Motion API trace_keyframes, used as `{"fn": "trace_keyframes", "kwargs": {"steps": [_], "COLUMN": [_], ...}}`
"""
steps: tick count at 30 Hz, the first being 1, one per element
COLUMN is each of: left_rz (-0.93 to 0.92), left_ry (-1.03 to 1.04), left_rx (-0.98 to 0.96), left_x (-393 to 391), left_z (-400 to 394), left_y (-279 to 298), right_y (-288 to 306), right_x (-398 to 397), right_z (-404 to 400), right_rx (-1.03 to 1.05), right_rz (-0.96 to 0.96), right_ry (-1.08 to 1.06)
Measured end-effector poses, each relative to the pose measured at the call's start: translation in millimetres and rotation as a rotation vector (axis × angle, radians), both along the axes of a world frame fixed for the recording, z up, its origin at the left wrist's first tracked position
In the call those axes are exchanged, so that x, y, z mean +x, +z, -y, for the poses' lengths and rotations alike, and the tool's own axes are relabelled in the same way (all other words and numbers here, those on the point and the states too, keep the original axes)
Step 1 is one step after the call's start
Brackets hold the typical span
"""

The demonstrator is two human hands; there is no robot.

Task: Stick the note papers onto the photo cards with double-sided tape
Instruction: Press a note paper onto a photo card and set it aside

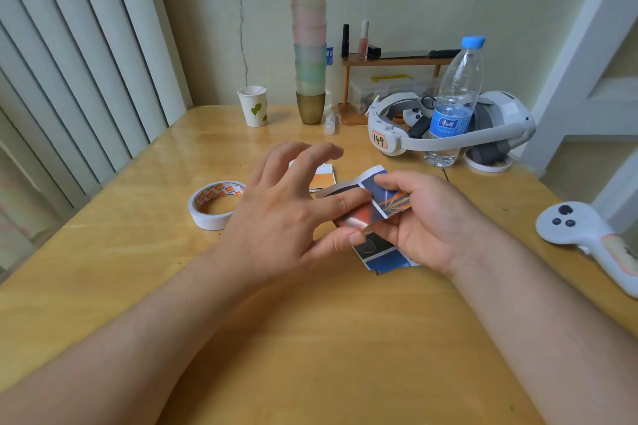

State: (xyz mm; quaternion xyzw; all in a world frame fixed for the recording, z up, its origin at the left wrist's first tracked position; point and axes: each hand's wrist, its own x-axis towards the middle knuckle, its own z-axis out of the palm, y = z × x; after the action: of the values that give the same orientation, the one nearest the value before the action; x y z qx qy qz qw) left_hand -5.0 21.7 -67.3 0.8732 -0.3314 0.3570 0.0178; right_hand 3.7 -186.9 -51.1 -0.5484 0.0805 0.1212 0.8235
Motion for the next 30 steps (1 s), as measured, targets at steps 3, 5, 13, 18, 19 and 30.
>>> {"fn": "trace_keyframes", "kwargs": {"steps": [3,5,13,18,19,30], "left_rz": [0.009,0.005,-0.001,-0.071,-0.081,-0.184], "left_ry": [0.007,0.008,0.005,-0.014,-0.019,-0.077], "left_rx": [0.024,0.021,-0.036,-0.114,-0.123,-0.137], "left_x": [2,3,5,3,2,3], "left_z": [2,1,-3,-2,-1,1], "left_y": [-2,-3,-7,-13,-14,-26], "right_y": [1,2,8,13,14,11], "right_x": [-2,-3,-3,-7,-8,-9], "right_z": [0,0,2,4,4,5], "right_rx": [-0.018,-0.015,0.072,0.163,0.166,0.166], "right_rz": [0.003,0.009,0.052,0.096,0.110,0.158], "right_ry": [0.019,0.022,-0.009,0.046,0.065,0.137]}}
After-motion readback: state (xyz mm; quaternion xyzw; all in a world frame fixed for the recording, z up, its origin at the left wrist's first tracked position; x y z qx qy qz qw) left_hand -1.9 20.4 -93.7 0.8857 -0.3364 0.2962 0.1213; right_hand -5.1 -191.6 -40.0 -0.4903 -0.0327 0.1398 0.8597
